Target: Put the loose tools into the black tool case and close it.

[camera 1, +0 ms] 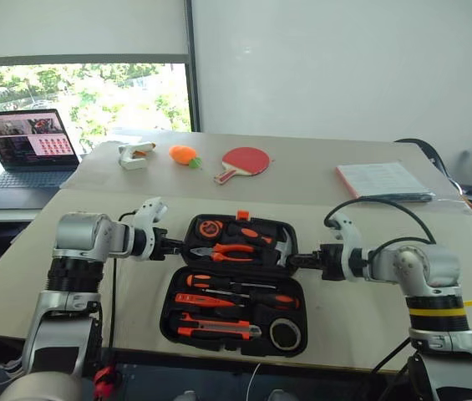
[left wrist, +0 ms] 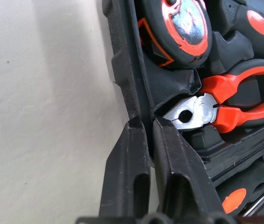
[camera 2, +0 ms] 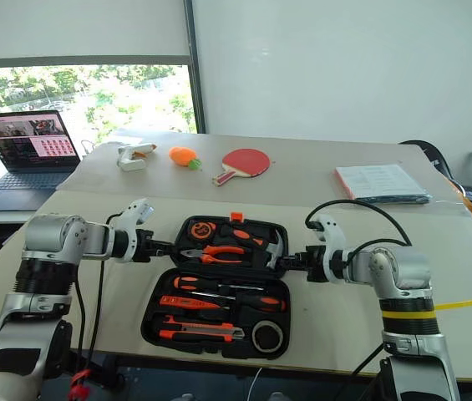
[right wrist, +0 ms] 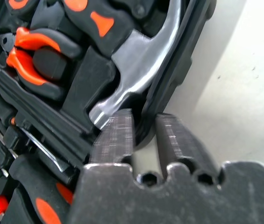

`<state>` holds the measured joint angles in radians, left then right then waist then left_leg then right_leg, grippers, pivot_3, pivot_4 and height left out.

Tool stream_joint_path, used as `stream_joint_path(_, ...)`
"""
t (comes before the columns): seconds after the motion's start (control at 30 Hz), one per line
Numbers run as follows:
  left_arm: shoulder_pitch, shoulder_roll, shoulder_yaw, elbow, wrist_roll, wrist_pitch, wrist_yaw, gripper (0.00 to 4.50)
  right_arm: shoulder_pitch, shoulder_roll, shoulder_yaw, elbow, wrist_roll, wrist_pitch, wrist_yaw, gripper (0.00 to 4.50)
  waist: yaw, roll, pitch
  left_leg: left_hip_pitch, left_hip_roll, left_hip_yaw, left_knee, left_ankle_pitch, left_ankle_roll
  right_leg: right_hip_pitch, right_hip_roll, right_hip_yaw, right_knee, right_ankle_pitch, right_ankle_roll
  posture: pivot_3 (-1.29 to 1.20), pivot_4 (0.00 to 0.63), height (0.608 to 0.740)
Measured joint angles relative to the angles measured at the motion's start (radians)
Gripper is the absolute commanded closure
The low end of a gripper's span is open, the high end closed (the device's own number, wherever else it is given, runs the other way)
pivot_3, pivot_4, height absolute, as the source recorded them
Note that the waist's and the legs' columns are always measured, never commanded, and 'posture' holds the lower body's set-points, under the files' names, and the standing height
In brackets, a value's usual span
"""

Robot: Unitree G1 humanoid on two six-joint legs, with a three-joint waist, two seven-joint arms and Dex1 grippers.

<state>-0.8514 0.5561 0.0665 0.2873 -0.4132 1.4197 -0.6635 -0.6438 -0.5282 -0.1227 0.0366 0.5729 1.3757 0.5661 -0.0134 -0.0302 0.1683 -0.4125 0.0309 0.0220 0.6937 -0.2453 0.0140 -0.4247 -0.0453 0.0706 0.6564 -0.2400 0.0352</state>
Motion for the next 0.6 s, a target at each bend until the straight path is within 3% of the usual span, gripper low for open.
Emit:
stream_joint_path(0.33,0.035,0.002,0.03,-0.038,-0.018,-0.003,0.003,4.5,0.014,0.003,-0.005,-0.013,0.0,-0.019,0.012,4.48,-0.004,0.0,0.0,-0.001,0.0,0.0,0.0,0.0,0.0,-0.001,0.0,0.0,-0.001,0.0,0.0,0.0,0.15,0.736)
stream_joint_path(0.6,0.129,-0.035,0.077,-0.118,-0.031,-0.146,-0.017,4.5,0.079,0.001,-0.018,-0.091,-0.003,-0.113,0.015,4.48,-0.001,0.0,0.001,-0.004,0.0,0.0,0.0,0.0,0.0,-0.004,-0.001,0.0,-0.001,0.0,0.0,0.0,0.15,0.736)
